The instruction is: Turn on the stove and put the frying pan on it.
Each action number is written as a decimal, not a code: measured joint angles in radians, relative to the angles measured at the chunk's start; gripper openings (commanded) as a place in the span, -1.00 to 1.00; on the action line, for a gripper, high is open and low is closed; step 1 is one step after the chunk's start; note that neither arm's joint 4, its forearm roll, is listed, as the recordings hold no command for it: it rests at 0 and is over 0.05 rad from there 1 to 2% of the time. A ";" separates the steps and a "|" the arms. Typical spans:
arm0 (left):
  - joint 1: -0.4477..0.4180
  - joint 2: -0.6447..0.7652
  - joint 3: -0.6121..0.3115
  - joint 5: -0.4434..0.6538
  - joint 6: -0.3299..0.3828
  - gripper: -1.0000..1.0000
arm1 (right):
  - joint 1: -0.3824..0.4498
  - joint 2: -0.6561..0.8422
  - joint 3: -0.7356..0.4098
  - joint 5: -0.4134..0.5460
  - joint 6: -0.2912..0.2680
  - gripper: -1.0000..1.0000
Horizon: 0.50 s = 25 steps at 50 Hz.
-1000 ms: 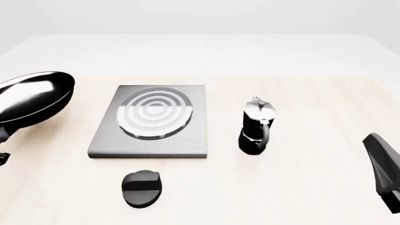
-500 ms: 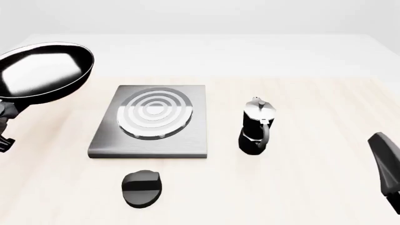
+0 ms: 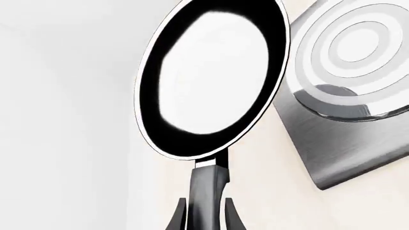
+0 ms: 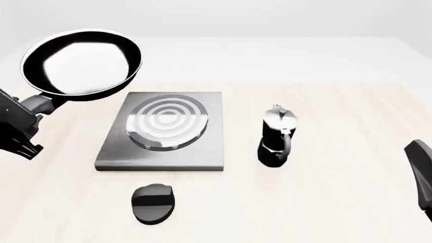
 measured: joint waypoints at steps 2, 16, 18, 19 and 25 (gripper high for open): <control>-0.016 0.005 0.002 -0.011 0.000 -1.00 | -0.001 0.000 -0.002 0.002 0.000 1.00; -0.138 0.059 0.008 -0.079 -0.011 -1.00 | -0.012 -0.001 -0.014 0.012 0.000 1.00; -0.154 0.067 0.007 -0.086 -0.014 -1.00 | -0.014 -0.001 -0.016 0.013 0.000 1.00; -0.161 0.070 0.006 -0.089 -0.016 -1.00 | -0.015 -0.001 -0.017 0.014 0.000 1.00; -0.206 0.093 0.003 -0.109 -0.028 -1.00 | -0.021 -0.001 -0.021 0.017 -0.001 1.00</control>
